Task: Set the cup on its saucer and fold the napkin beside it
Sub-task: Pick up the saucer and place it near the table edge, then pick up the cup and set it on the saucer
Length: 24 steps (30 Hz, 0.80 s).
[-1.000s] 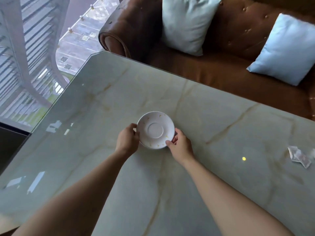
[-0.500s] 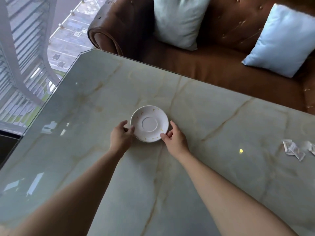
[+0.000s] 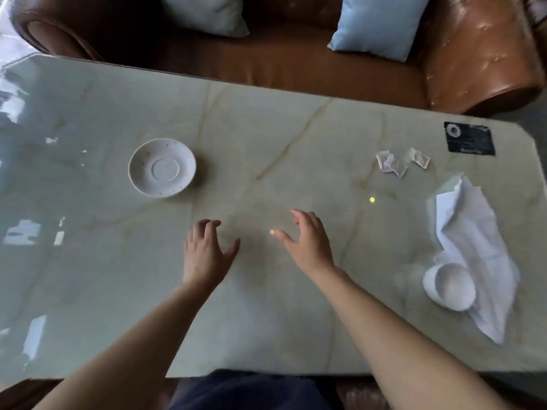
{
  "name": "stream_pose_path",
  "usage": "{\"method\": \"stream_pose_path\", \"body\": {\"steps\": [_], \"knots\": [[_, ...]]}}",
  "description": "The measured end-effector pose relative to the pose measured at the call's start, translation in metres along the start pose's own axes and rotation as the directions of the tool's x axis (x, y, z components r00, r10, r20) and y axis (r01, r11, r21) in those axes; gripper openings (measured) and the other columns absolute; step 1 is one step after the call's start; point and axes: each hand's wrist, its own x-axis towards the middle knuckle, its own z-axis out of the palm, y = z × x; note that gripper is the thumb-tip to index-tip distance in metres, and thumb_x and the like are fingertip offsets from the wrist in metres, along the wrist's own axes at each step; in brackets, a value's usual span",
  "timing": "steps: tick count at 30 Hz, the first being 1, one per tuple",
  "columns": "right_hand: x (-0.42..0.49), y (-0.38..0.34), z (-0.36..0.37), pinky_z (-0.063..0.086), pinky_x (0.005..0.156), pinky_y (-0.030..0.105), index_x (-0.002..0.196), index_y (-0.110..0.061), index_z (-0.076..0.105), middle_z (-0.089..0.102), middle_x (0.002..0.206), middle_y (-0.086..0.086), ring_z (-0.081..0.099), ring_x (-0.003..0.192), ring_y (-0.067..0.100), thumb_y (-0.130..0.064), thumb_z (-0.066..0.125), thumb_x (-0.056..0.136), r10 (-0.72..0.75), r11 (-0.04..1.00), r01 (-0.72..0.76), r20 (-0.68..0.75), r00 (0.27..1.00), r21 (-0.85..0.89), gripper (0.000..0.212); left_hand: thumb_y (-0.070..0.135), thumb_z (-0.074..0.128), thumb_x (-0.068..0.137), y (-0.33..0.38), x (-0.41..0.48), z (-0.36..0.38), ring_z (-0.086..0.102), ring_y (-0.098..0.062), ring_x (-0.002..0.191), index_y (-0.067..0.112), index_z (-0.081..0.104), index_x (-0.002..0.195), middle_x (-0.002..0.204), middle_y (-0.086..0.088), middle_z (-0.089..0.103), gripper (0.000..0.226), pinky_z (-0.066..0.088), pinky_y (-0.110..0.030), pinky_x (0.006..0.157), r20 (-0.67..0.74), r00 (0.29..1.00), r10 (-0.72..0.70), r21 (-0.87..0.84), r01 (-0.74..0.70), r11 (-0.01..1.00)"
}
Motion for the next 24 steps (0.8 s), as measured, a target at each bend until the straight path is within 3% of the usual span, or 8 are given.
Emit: {"method": "stream_pose_path", "body": {"steps": [4, 8, 12, 16, 20, 24], "knots": [[-0.04, 0.061, -0.062, 0.047, 0.092, 0.041, 0.128, -0.012, 0.056, 0.061, 0.115, 0.005, 0.056, 0.11, 0.028, -0.047, 0.073, 0.08, 0.11, 0.988, -0.115, -0.047, 0.993, -0.1, 0.062, 0.054, 0.069, 0.085, 0.058, -0.025, 0.044, 0.048, -0.033, 0.126, 0.012, 0.051, 0.136, 0.138, -0.009, 0.048, 0.068, 0.041, -0.05, 0.103, 0.088, 0.986, 0.139, 0.073, -0.146, 0.987], [-0.075, 0.121, -0.118, 0.046, 0.088, 0.042, 0.127, -0.013, 0.056, 0.062, 0.116, 0.006, 0.057, 0.111, 0.03, -0.055, 0.072, 0.076, 0.198, 0.934, -0.244, -0.191, 0.961, -0.26, 0.068, 0.064, 0.061, 0.086, 0.104, -0.044, 0.088, 0.043, -0.033, 0.136, 0.015, 0.042, 0.144, 0.151, -0.009, 0.041, 0.079, 0.039, -0.052, 0.105, 0.178, 0.967, 0.183, 0.139, -0.209, 0.968], [-0.105, 0.178, -0.164, 0.045, 0.088, 0.045, 0.125, -0.012, 0.052, 0.058, 0.12, 0.009, 0.053, 0.116, 0.033, -0.062, 0.076, 0.065, 0.293, 0.852, -0.401, -0.328, 0.898, -0.337, 0.082, 0.075, 0.054, 0.084, 0.135, -0.06, 0.128, 0.012, -0.03, 0.155, 0.02, 0.018, 0.159, 0.169, -0.009, 0.013, 0.099, 0.02, -0.051, 0.12, 0.281, 0.955, 0.09, 0.198, -0.15, 0.969], [-0.131, 0.226, -0.192, 0.041, 0.097, 0.048, 0.139, -0.014, 0.035, 0.048, 0.137, 0.009, 0.044, 0.127, 0.032, -0.075, 0.073, 0.052, 0.401, 0.797, -0.491, -0.299, 0.866, -0.353, 0.113, 0.088, 0.047, 0.076, 0.142, -0.066, 0.15, -0.014, -0.029, 0.156, 0.025, -0.001, 0.161, 0.17, -0.009, -0.009, 0.116, 0.001, -0.05, 0.125, 0.292, 0.956, 0.035, 0.299, -0.126, 0.946], [-0.147, 0.262, -0.202, 0.039, 0.101, 0.05, 0.149, -0.013, 0.018, 0.035, 0.149, 0.011, 0.039, 0.134, 0.032, -0.078, 0.074, 0.046, 0.431, 0.804, -0.479, -0.209, 0.878, -0.352, 0.134, 0.096, 0.036, 0.071, 0.132, -0.07, 0.153, -0.013, -0.027, 0.156, 0.031, -0.004, 0.16, 0.171, -0.007, -0.008, 0.117, 0.001, -0.049, 0.125, 0.248, 0.967, 0.062, 0.296, -0.137, 0.945], [-0.153, 0.285, -0.204, 0.04, 0.1, 0.05, 0.149, -0.01, 0.018, 0.036, 0.148, 0.013, 0.043, 0.132, 0.033, -0.072, 0.079, 0.051, 0.421, 0.843, -0.451, -0.162, 0.893, -0.293, 0.132, 0.099, 0.03, 0.07, 0.132, -0.071, 0.155, -0.01, -0.026, 0.157, 0.035, -0.005, 0.159, 0.171, -0.006, -0.005, 0.116, 0.004, -0.049, 0.126, 0.214, 0.975, 0.065, 0.299, -0.129, 0.946]]}}
